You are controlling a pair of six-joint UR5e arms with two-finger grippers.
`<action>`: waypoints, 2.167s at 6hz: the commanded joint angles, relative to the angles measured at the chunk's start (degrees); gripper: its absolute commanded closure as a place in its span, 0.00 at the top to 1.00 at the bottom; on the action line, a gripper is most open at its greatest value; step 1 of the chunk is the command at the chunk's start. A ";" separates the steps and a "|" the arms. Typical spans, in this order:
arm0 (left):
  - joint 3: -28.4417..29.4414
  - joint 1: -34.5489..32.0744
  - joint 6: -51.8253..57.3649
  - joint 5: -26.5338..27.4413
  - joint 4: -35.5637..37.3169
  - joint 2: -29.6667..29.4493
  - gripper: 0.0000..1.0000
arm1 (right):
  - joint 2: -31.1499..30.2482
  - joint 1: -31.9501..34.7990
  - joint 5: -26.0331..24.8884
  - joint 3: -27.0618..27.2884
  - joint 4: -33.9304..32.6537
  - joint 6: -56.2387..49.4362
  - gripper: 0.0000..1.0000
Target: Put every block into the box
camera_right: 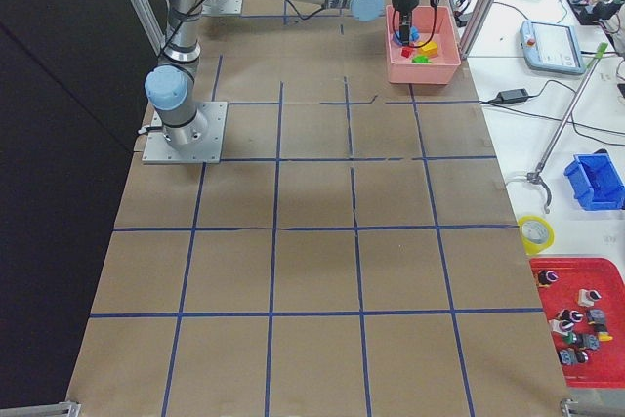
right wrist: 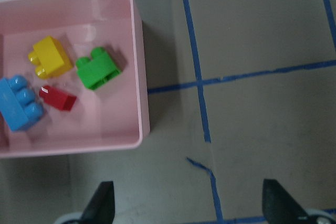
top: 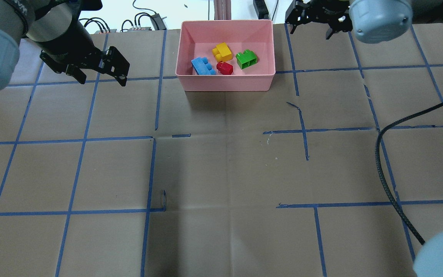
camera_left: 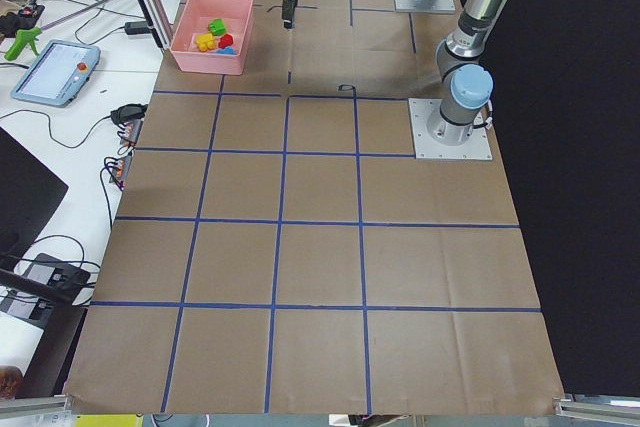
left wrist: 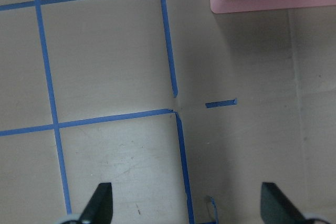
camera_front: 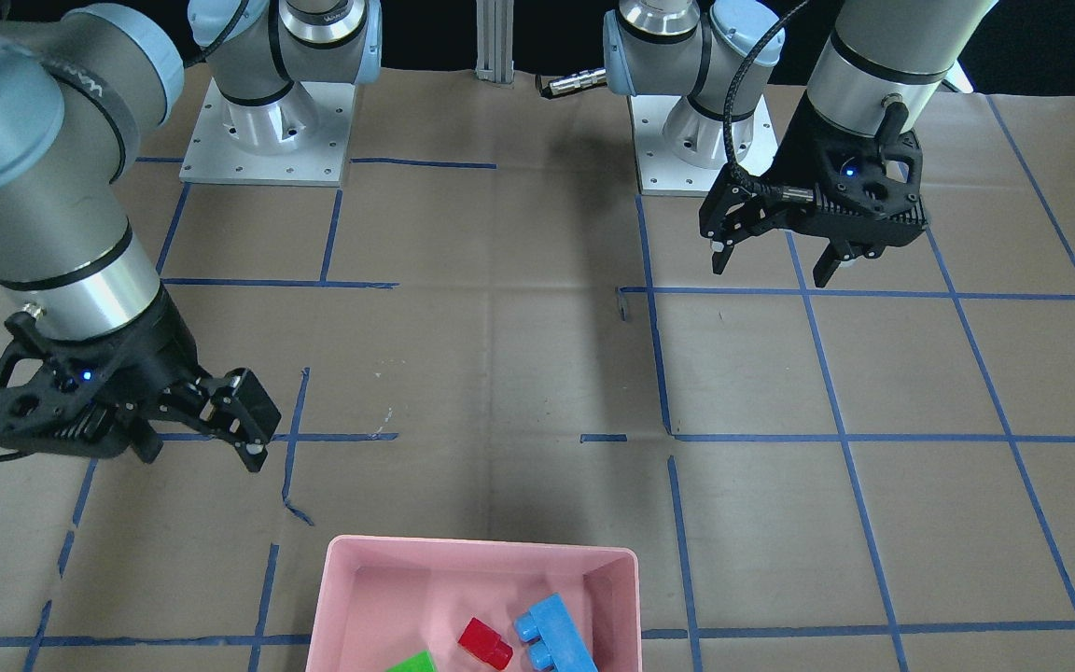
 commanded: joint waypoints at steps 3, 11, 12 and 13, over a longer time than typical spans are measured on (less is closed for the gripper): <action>0.00 0.00 0.00 -0.01 -0.09 0.01 0.99 | -12.18 -0.02 -1.13 8.32 11.88 -4.35 1.00; -0.35 0.00 -0.09 -0.18 -0.09 0.09 0.99 | -21.16 0.33 -3.69 14.29 17.46 -3.20 1.00; -0.35 0.00 -0.09 -0.18 -0.09 0.09 0.99 | -21.34 0.33 -3.69 14.30 17.10 -3.29 1.00; -0.35 0.00 -0.09 -0.18 -0.09 0.09 0.99 | -20.56 0.33 -3.78 14.13 15.18 -3.29 1.00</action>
